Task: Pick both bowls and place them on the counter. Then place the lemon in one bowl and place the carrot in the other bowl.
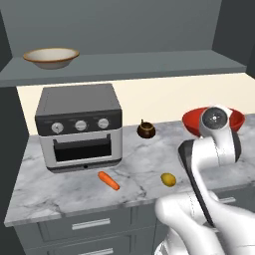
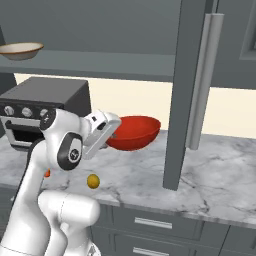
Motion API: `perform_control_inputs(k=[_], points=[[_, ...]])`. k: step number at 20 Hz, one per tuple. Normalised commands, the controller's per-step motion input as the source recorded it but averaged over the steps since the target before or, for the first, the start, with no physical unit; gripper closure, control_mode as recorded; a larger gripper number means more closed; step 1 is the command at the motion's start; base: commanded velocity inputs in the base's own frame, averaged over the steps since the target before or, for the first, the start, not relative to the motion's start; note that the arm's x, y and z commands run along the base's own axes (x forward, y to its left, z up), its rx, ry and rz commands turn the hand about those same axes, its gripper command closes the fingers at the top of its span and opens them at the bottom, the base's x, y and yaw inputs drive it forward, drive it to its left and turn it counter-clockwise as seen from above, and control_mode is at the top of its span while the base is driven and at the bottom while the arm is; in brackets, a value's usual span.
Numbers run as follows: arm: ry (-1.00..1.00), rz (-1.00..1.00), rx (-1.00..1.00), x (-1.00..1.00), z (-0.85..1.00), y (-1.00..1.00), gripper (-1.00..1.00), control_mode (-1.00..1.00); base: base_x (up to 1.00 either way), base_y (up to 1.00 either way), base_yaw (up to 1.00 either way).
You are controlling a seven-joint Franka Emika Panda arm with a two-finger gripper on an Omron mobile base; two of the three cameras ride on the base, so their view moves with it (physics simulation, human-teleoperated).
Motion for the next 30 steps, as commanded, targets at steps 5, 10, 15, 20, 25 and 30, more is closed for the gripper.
perform_control_inputs(k=[5,10,15,20,25,30], points=[[0.16,0.16,0.0,0.24,-0.68,-0.26,1.0,-1.0,0.0,0.0,0.0],[0.18,0.24,0.0,0.31,-0.74,-0.09,1.0,-1.0,0.0,0.0,0.0],[0.07,0.31,0.0,0.24,-0.66,-0.14,1.0,-1.0,0.0,0.0,0.0],[0.01,0.23,0.0,0.03,-0.37,-0.21,1.0,-1.0,0.0,0.0,0.0],[0.1,0.14,0.0,0.01,-0.26,-0.12,1.0,-1.0,0.0,0.0,0.0],[0.16,0.1,0.0,0.0,-0.19,-0.03,1.0,-1.0,0.0,0.0,0.0]])
